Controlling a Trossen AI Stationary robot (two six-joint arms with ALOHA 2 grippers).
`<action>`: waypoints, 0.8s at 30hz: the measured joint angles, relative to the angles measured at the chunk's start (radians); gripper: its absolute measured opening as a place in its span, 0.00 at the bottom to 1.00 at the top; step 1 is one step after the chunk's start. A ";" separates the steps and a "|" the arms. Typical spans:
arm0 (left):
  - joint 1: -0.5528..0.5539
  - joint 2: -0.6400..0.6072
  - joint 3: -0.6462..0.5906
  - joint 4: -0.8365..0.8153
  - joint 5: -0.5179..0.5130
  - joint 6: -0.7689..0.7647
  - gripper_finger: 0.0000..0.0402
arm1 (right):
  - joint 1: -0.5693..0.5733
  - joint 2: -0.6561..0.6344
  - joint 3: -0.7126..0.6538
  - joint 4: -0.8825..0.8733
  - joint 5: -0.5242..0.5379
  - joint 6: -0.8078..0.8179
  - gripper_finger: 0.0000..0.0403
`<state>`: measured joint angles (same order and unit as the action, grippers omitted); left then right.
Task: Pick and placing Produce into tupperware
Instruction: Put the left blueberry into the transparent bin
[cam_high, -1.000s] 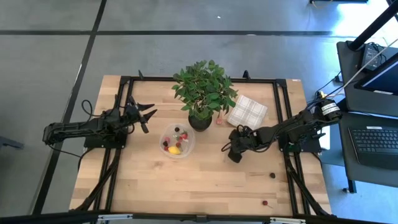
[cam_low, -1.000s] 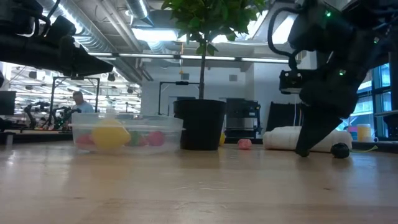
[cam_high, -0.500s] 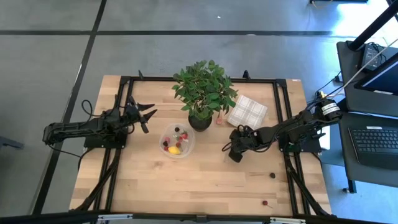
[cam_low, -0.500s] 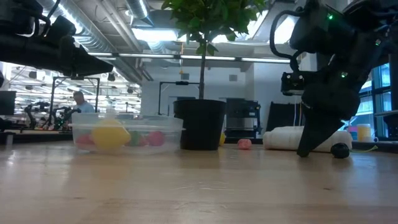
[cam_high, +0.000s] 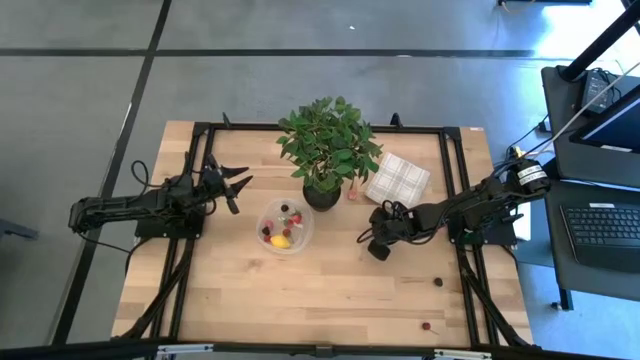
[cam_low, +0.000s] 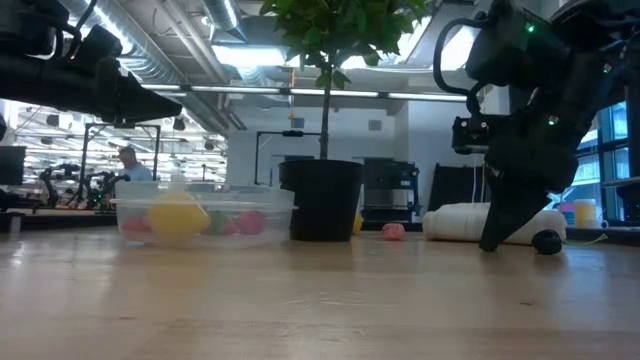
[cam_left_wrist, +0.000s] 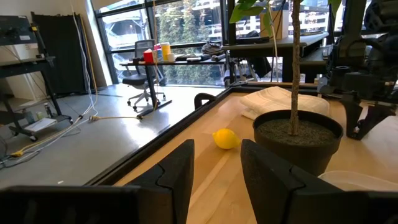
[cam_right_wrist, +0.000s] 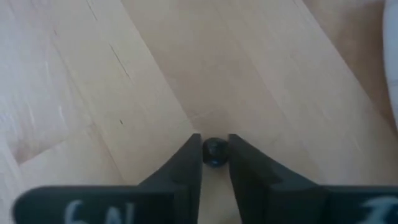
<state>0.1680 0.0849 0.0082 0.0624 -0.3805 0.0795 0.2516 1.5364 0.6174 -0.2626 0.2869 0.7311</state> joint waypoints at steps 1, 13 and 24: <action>0.000 0.000 0.000 0.000 0.000 0.000 0.31 | 0.000 0.000 0.000 0.000 0.000 0.000 0.16; 0.000 0.000 0.000 0.000 0.000 0.000 0.31 | 0.000 -0.001 -0.001 0.014 0.001 -0.001 0.13; 0.000 0.000 0.000 0.000 0.000 0.000 0.31 | 0.000 0.005 0.140 0.155 -0.011 -0.152 0.12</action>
<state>0.1677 0.0846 0.0082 0.0624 -0.3805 0.0795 0.2520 1.5410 0.7570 -0.1075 0.2756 0.5792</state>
